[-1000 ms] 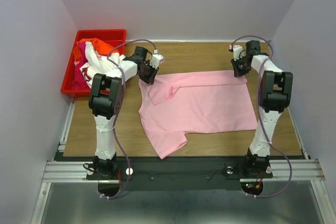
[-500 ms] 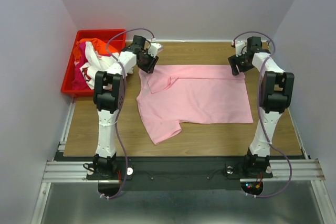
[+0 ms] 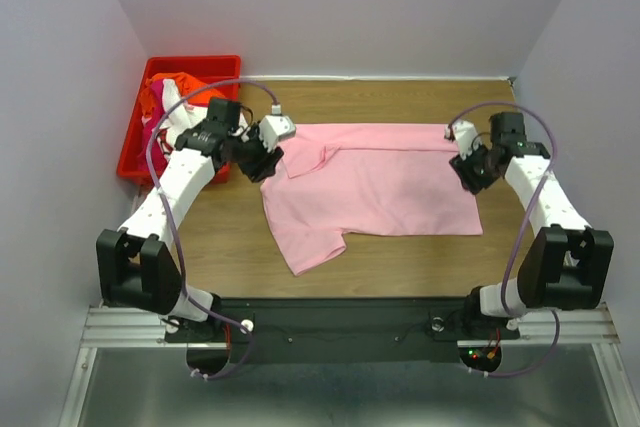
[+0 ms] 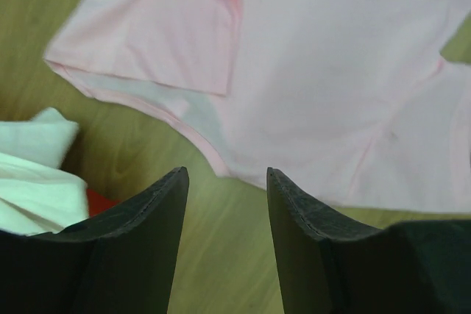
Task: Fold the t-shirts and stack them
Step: Fold the tshirt
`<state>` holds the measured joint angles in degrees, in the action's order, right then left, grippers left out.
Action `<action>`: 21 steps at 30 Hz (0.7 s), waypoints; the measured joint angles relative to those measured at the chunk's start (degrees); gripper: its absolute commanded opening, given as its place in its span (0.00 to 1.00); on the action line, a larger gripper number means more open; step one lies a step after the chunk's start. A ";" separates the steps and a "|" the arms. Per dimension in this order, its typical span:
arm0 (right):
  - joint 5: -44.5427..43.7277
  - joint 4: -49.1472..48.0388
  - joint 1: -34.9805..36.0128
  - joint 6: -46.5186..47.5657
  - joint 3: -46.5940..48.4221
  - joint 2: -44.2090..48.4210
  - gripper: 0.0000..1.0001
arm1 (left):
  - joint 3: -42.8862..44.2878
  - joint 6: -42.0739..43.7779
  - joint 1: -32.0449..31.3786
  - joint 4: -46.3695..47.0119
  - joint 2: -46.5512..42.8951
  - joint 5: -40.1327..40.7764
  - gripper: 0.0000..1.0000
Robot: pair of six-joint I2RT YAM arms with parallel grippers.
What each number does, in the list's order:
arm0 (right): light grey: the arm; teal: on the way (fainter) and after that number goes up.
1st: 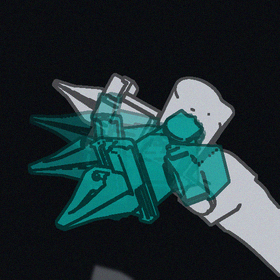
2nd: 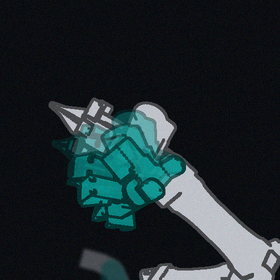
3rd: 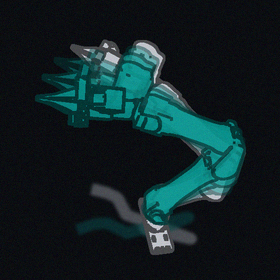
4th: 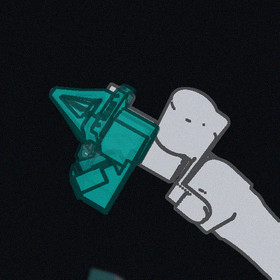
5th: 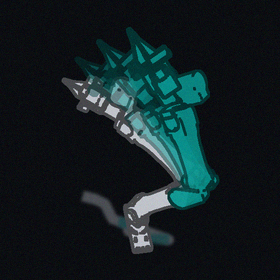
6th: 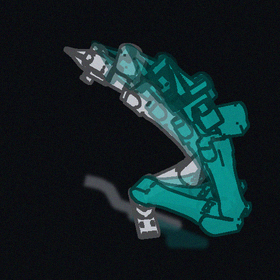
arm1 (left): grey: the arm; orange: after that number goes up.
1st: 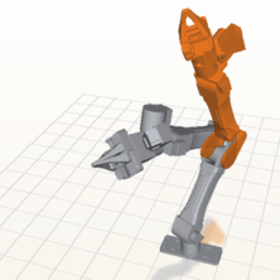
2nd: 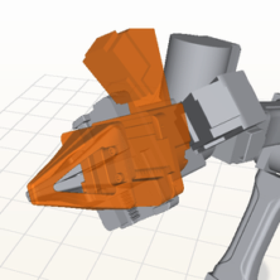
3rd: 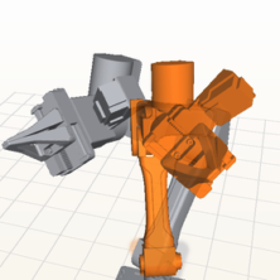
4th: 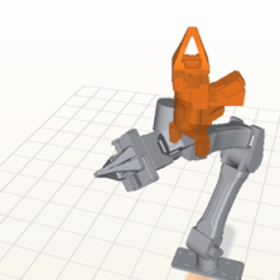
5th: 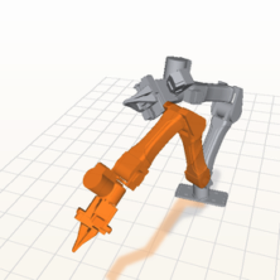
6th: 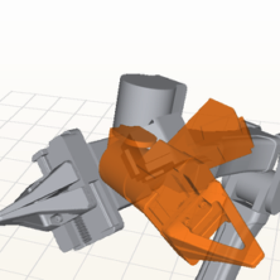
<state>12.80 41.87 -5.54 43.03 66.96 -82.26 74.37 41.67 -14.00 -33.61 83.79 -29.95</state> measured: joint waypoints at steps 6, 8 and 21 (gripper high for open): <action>-2.08 4.92 0.02 5.57 -17.81 6.14 0.46 | -16.15 5.57 -1.49 -3.34 -3.72 2.58 0.56; -2.91 5.70 0.02 6.88 -20.94 8.07 0.46 | -19.80 6.34 -3.54 -4.61 -4.98 3.89 0.57; -7.19 -2.99 0.02 10.21 -27.30 7.37 0.45 | -28.06 6.43 -13.00 -1.44 -10.36 8.98 0.54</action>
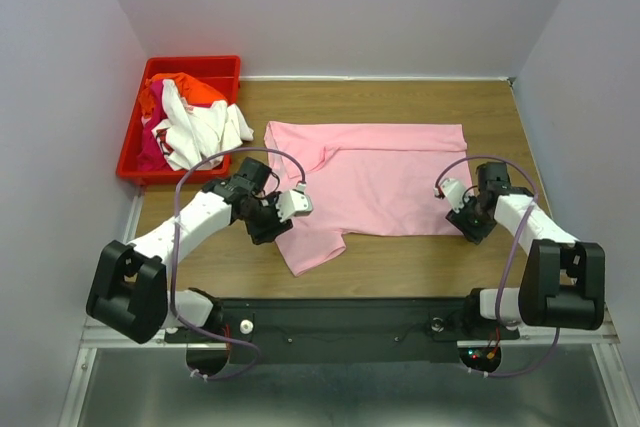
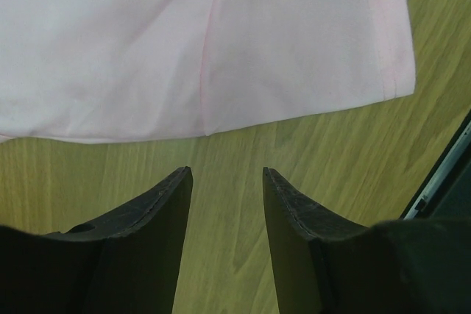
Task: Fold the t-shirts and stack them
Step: Fold the tshirt
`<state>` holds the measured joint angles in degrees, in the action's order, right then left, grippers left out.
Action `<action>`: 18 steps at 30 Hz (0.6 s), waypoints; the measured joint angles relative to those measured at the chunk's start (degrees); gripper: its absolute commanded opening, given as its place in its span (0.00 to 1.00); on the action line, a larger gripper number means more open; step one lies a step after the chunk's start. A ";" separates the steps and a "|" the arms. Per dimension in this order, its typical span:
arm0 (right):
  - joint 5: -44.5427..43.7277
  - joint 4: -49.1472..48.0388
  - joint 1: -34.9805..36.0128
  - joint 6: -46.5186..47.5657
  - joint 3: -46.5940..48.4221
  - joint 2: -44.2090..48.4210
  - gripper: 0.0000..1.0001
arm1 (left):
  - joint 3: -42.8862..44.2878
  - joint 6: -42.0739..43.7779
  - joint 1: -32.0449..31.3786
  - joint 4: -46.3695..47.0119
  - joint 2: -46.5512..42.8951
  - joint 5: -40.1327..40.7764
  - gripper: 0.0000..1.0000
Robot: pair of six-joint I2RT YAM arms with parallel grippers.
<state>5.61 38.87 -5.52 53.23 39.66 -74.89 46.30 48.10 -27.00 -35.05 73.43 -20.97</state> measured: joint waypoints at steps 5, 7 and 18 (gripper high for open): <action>-0.94 -3.19 0.00 0.68 -1.95 -0.17 0.44 | 0.00 -0.04 -0.68 2.03 1.51 0.96 0.54; -1.20 -3.76 0.02 0.83 -2.12 -0.15 0.44 | 0.00 -0.15 -1.27 2.82 2.49 1.14 0.54; -1.81 -5.25 0.09 1.03 -2.73 2.97 0.46 | 0.00 -0.20 -1.92 4.02 4.28 1.60 0.55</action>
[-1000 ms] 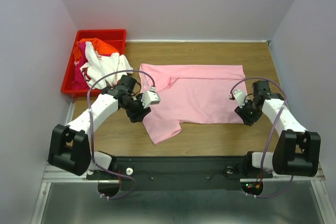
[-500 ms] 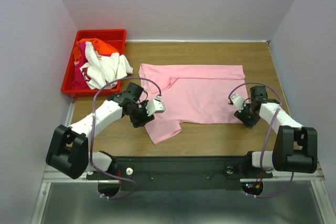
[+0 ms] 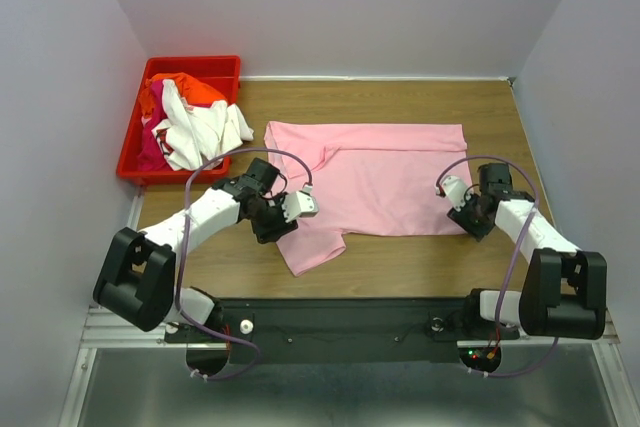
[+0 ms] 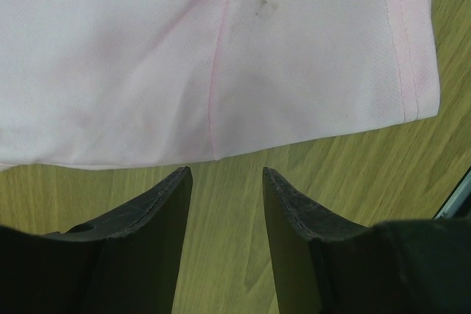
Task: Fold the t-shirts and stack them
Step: Fold the tshirt
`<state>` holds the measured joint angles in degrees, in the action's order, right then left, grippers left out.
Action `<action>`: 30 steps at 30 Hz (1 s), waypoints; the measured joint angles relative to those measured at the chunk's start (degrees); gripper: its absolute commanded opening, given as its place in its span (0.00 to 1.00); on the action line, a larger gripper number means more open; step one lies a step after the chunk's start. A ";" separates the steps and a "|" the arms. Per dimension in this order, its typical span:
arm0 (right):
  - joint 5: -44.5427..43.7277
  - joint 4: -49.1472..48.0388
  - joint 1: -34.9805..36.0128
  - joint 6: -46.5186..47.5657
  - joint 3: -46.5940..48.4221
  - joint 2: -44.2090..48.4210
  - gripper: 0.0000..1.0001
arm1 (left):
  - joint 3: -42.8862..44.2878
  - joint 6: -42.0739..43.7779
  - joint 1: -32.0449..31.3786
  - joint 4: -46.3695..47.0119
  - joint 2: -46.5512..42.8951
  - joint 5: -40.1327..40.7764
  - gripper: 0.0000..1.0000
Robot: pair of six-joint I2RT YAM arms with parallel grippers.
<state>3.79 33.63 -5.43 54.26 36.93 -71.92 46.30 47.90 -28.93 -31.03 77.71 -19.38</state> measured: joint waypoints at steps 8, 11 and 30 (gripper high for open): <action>0.26 -0.79 0.02 1.03 1.36 -4.33 0.31 | 0.00 0.00 0.00 0.07 1.68 -0.07 0.55; 0.26 -0.96 0.28 1.51 1.66 -5.42 0.11 | 0.00 -0.11 -0.24 0.48 3.17 -0.04 0.53; 0.00 -1.09 0.28 1.51 1.66 -5.40 0.01 | -2.56 -3.58 -6.78 7.43 6.12 3.72 0.13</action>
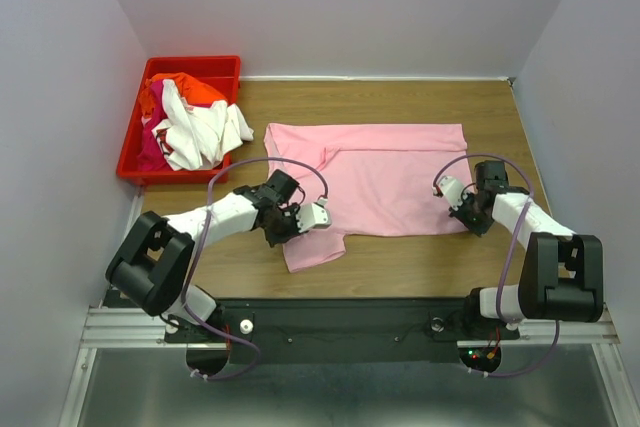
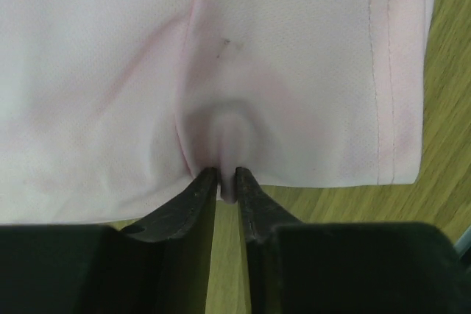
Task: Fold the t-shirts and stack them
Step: Fold the tshirt
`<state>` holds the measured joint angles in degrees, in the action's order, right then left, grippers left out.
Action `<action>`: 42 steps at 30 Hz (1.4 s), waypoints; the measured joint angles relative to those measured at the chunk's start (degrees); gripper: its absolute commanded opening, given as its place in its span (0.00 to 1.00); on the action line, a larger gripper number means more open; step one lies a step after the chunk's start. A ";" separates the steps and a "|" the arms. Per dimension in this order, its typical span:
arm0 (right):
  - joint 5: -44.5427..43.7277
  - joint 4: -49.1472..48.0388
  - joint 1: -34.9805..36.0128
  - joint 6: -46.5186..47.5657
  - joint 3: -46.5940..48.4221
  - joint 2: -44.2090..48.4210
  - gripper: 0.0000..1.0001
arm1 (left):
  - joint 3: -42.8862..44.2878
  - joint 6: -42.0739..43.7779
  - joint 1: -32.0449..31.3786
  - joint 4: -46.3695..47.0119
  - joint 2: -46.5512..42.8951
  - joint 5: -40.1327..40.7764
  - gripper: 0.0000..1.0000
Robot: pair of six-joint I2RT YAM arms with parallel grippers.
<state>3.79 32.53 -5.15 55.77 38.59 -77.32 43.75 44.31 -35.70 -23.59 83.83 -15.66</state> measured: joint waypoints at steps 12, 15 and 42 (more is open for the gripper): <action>-0.37 3.89 -0.02 0.00 0.07 5.88 0.01 | -1.27 -1.38 -0.33 -6.10 -9.07 0.02 0.00; -0.37 6.60 -0.02 0.02 0.96 8.63 0.01 | -0.55 -1.75 -0.31 -9.03 -12.57 -0.28 0.00; 2.47 10.12 -0.48 0.44 33.22 -21.79 0.01 | 27.78 3.41 16.20 -10.10 10.88 -4.20 0.00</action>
<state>6.26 42.65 -5.63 56.21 71.81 -99.11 71.53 47.72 -19.51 -33.69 94.72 -19.86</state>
